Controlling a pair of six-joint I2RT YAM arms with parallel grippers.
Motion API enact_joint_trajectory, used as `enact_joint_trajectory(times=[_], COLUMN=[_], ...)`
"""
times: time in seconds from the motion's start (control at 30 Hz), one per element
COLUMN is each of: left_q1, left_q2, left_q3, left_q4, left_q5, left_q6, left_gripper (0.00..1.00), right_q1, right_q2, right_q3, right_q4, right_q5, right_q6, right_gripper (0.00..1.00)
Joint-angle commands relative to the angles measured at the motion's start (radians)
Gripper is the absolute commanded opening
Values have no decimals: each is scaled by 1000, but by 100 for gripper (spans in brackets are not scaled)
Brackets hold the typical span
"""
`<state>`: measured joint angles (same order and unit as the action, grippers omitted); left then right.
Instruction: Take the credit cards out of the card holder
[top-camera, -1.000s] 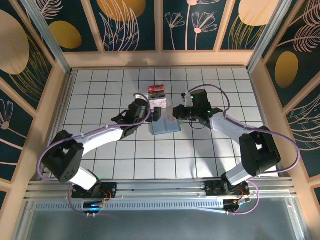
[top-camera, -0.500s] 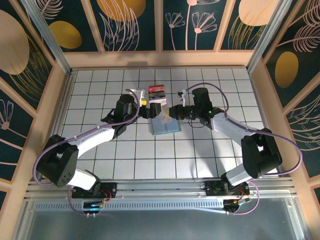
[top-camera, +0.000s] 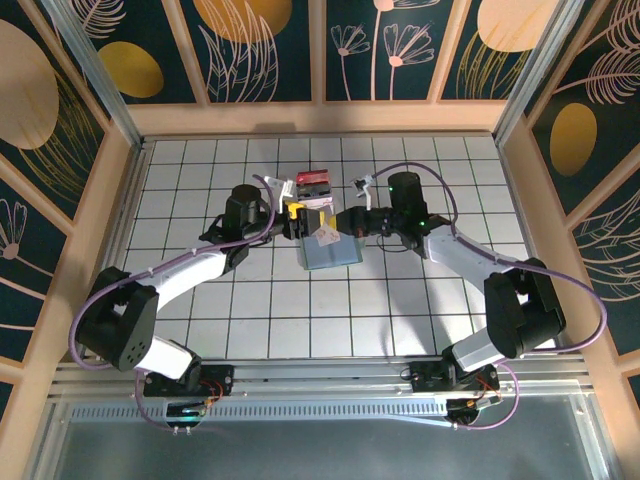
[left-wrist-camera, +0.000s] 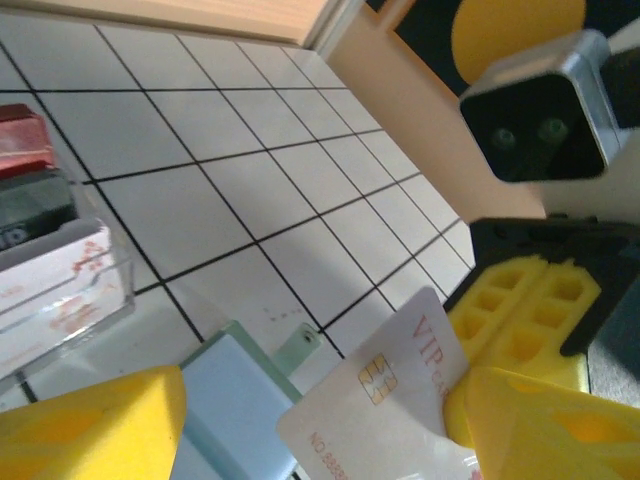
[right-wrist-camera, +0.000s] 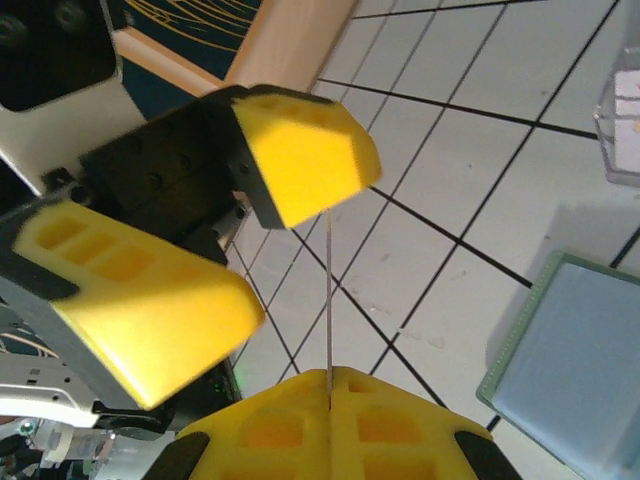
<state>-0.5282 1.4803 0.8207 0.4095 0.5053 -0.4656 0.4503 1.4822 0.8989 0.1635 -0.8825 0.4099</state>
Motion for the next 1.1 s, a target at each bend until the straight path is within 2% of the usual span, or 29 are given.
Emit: enact_joint_trajectory(times=[0.0,0.07,0.17,0.27,0.4,0.53,0.57,0.63,0.73,0.87,0.97,1.07], left_q1=[5,6,6,6,5,5,5,6,5,5,6,5], left_q2=[20,33,44,49,49,48,48,46,40,-6,-55,-100], left_q3=[4,9,11,17,17,6,1,-11,-37,-104,-155,-192], left_q4=[38,37,56,70,100,138,149,169,222,348,421,476], left_q5=[89,102,134,162,196,214,212,201,166,47,-54,-132], left_q6=[-6,-14,-30,-46,-70,-111,-124,-146,-196,-289,-331,-363], left_gripper=[72,71,62,47,36,11,2,0,0,0,0,0], right_q1=[-11,-12,-13,-14,-16,-21,-21,-27,-30,-31,-31,-26], right_q2=[-30,-28,-23,-19,-7,15,19,24,12,-49,-111,-146], right_q3=[4,5,5,1,-14,-21,-22,-25,-38,-96,-189,-275], right_q4=[79,92,95,107,181,243,251,273,305,345,459,602], right_q5=[-72,-89,-96,-102,-135,-159,-158,-153,-111,25,151,229], right_q6=[26,30,30,36,72,106,113,133,173,220,303,401], right_gripper=[0,0,0,0,0,3,4,7,17,43,50,52])
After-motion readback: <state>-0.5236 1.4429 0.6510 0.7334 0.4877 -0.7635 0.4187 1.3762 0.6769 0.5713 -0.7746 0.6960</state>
